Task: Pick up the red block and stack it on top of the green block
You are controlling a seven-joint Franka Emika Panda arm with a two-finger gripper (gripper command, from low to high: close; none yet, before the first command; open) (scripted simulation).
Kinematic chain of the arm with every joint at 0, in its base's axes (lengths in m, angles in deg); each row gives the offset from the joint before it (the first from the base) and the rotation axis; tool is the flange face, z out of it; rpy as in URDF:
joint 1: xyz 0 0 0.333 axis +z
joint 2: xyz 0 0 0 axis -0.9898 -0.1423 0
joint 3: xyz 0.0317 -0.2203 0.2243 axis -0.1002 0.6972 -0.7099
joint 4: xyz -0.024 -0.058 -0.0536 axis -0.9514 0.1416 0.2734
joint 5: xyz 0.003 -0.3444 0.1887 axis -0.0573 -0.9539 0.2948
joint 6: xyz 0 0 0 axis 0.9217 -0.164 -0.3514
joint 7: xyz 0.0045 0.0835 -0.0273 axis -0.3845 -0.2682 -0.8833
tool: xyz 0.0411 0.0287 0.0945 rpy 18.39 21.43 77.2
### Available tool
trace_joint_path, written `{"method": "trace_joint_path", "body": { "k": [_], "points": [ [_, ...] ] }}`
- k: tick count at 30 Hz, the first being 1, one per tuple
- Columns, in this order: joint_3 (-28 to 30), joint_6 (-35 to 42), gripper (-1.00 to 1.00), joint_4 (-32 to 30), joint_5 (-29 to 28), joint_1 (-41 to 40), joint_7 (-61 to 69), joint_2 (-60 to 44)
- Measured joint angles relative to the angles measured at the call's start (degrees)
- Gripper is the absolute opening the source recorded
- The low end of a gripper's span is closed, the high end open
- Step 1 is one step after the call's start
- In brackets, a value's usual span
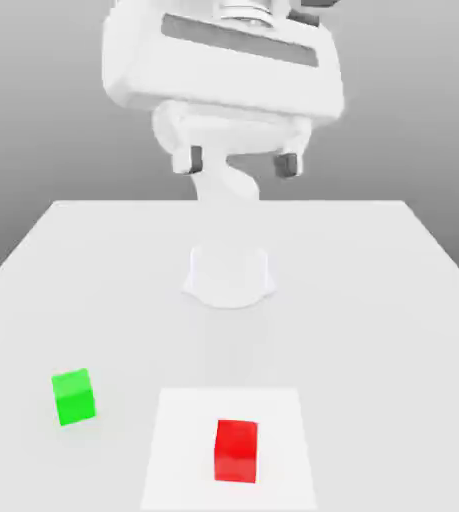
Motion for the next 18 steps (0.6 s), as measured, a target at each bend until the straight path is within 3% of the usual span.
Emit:
{"method": "trace_joint_path", "body": {
  "k": [9,18],
  "points": [
    [3.5,-6.3,0.00,-4.5,3.2,3.8,24.0,-13.9],
    [1.6,-13.6,0.00,-8.1,7.1,2.7,46.2,-28.3]
  ]
}}
